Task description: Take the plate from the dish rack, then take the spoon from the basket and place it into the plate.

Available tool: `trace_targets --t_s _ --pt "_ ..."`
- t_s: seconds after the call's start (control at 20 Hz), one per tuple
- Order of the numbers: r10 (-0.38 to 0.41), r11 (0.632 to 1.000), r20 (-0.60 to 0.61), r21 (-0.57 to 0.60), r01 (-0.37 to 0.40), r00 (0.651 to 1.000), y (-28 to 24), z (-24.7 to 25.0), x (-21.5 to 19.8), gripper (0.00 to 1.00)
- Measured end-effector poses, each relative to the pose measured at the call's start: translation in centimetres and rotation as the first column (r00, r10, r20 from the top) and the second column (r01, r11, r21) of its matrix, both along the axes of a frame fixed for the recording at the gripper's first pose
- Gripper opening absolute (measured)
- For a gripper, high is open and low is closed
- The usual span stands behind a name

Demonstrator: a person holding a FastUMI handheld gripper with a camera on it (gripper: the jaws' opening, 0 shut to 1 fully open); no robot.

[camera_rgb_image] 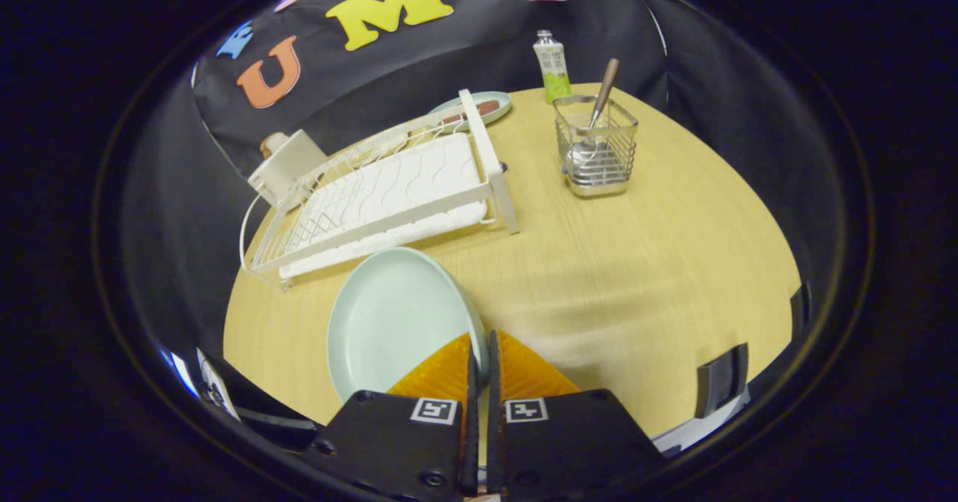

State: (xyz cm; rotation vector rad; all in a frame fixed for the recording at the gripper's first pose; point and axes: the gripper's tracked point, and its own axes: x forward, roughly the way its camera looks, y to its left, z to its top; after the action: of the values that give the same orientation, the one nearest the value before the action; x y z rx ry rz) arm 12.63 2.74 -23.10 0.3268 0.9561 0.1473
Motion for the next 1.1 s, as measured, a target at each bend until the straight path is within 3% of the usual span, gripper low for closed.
trace_targets --t_s 0.35,0.55,0.65,0.8,0.95,1.1 --pt "-0.020 1.000 0.036 0.006 0.020 0.999 1.0 -2.3 1.3 0.09" --pt "-0.032 0.999 0.128 -0.007 0.034 0.991 0.3 -1.2 2.1 0.13" --pt "-0.036 0.998 0.202 -0.041 0.046 0.979 -0.5 0.1 2.3 0.25" --pt "-0.036 0.995 0.284 -0.083 0.062 0.958 -1.9 1.2 2.6 0.84" --pt "-0.041 0.983 0.325 -0.154 0.096 0.945 -4.1 1.6 3.3 0.99" --pt "-0.043 0.980 0.366 -0.163 0.110 0.930 -5.7 2.7 4.4 0.99"
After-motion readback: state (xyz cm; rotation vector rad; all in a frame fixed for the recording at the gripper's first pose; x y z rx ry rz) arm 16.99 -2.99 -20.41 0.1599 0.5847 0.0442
